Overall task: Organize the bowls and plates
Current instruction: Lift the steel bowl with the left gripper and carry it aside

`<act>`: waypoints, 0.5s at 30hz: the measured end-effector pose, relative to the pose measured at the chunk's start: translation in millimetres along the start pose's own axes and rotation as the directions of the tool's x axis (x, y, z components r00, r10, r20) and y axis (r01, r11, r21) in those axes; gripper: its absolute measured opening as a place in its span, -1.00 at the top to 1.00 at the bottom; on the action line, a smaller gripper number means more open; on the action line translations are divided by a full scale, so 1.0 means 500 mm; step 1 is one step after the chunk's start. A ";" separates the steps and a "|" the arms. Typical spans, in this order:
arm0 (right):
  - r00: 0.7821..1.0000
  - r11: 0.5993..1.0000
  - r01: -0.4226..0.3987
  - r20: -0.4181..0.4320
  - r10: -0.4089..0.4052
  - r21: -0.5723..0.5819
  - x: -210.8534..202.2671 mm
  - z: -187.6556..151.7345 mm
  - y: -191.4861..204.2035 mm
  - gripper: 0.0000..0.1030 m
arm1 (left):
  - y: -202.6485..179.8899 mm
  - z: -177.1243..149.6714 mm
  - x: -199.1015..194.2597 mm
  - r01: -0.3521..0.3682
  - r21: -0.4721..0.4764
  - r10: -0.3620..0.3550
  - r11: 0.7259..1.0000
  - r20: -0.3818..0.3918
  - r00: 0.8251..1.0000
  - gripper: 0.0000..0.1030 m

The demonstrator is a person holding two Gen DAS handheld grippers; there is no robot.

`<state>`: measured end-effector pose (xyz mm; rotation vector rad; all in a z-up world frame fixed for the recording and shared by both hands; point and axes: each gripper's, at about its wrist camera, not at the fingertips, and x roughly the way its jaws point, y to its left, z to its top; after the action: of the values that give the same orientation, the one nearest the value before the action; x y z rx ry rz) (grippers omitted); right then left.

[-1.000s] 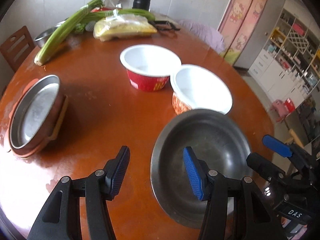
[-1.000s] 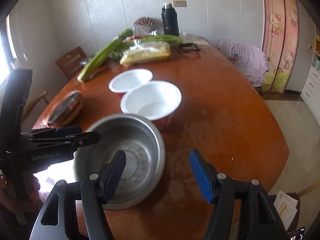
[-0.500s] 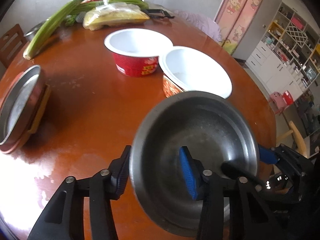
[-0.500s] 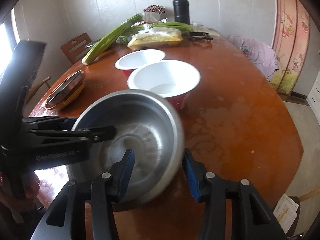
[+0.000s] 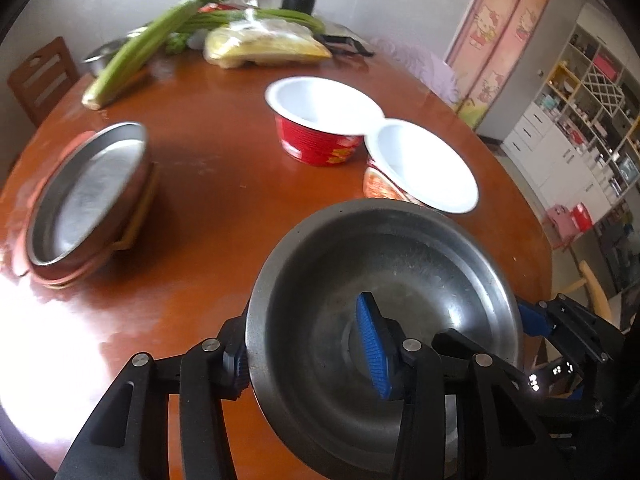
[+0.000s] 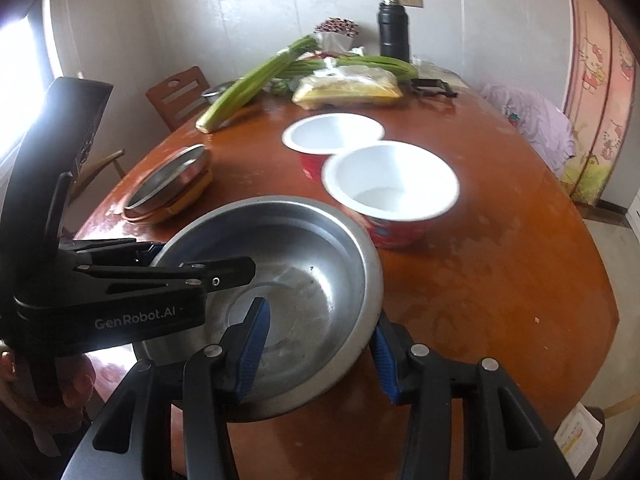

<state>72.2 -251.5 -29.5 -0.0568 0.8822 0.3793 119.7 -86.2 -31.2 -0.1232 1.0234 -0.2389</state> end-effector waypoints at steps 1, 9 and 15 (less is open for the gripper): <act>1.000 1.000 -0.004 0.003 0.004 -0.010 0.002 0.005 0.011 0.05 | 0.009 -0.002 -0.005 -0.008 -0.006 0.008 1.000 0.006 1.000 0.10; 0.999 0.997 -0.045 0.009 0.046 -0.056 0.020 0.022 0.067 0.05 | 0.076 -0.018 -0.012 -0.035 -0.054 0.036 0.998 0.015 0.999 0.10; 0.999 0.996 -0.033 -0.017 0.031 -0.079 0.046 0.021 0.094 0.05 | 0.103 -0.028 -0.008 -0.042 -0.070 0.043 0.997 0.019 0.999 0.10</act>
<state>76.8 -199.0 -35.5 -0.1188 0.8844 0.4442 112.9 -35.5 -46.0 -0.1669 1.0132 -0.1629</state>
